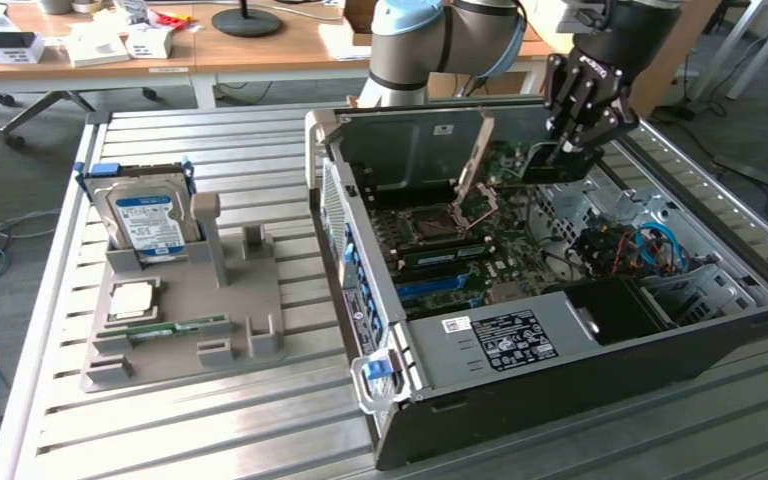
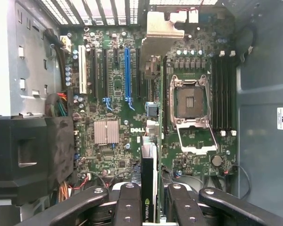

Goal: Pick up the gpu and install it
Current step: 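Insert the gpu into the slot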

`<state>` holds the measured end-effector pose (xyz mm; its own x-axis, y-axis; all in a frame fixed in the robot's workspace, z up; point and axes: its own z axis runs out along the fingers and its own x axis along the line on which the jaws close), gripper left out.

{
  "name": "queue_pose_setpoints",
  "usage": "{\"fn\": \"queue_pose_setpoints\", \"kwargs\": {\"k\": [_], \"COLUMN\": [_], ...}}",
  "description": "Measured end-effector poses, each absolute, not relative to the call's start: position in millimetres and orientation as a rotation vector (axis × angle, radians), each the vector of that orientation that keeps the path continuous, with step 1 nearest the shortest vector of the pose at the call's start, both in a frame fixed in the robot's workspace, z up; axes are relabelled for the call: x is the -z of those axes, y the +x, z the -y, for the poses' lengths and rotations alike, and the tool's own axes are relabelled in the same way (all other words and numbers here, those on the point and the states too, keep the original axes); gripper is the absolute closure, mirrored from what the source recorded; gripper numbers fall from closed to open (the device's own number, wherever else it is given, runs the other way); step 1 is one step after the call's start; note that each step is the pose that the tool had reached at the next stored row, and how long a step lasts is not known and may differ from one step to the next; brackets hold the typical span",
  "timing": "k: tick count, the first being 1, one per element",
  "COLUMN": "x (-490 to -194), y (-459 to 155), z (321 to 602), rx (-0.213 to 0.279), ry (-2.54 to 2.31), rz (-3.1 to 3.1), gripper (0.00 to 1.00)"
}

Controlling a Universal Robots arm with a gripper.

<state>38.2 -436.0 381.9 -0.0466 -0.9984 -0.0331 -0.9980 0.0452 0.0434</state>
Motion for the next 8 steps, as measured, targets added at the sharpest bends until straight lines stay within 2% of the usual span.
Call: {"fn": "queue_pose_setpoints", "kwargs": {"k": [8], "x": [-374.8], "y": [38.2], "z": [436.0], "rx": [0.083], "ry": [2.186], "rz": [2.248], "gripper": [0.74]}}
